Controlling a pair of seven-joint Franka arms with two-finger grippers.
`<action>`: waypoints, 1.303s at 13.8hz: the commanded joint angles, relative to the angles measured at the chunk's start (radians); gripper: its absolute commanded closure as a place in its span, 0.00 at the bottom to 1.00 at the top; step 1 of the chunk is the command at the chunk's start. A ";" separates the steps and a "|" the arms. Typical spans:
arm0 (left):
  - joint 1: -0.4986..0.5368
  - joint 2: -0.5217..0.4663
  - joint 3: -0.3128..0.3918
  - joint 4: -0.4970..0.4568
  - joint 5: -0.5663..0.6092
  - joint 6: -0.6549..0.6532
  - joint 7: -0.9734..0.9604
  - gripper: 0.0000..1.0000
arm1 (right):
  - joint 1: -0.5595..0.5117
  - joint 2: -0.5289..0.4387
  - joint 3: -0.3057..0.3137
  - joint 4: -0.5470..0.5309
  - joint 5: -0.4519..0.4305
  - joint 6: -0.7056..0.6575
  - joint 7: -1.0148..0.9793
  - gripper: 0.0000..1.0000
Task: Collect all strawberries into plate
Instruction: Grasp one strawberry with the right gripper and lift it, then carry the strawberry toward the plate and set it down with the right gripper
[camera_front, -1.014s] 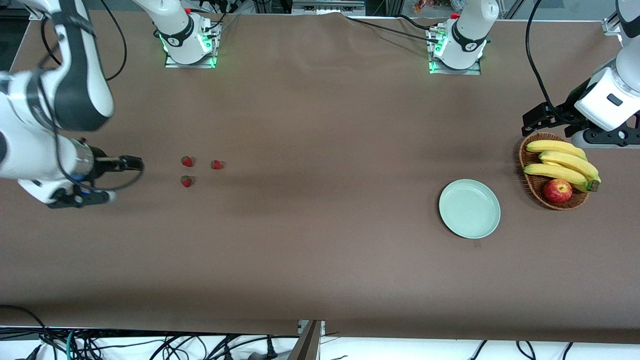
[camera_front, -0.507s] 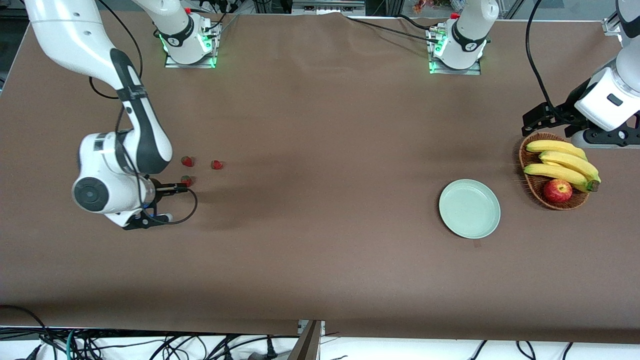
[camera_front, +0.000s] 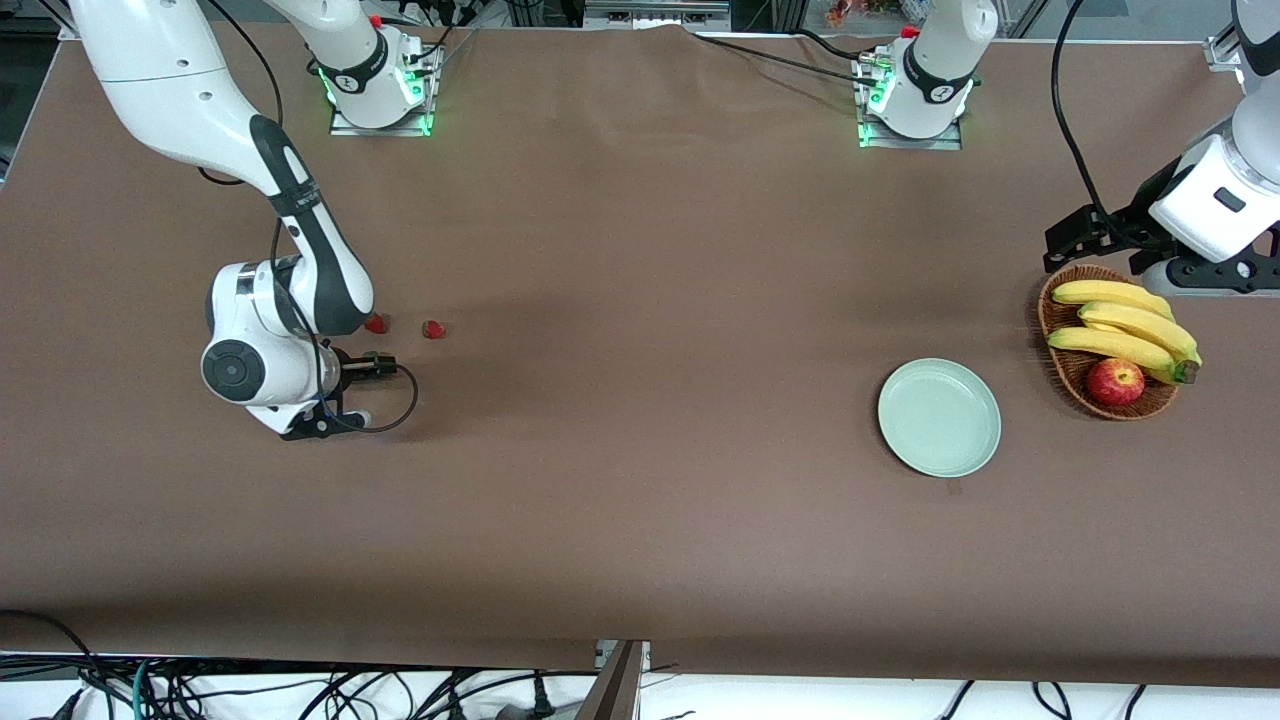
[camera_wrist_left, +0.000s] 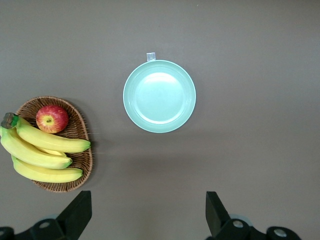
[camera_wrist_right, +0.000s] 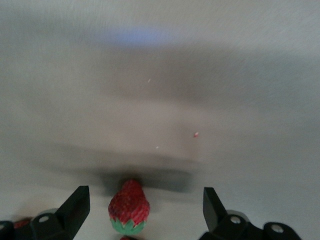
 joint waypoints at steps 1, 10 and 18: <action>0.001 0.001 0.001 0.010 0.010 -0.013 0.023 0.00 | -0.002 -0.025 0.015 -0.043 0.013 0.018 0.007 0.05; 0.001 0.001 0.001 0.012 0.010 -0.013 0.022 0.00 | -0.002 -0.032 0.052 0.000 0.012 -0.089 0.009 1.00; 0.001 0.001 0.001 0.012 0.010 -0.013 0.022 0.00 | 0.148 -0.003 0.235 0.236 0.054 -0.176 0.321 1.00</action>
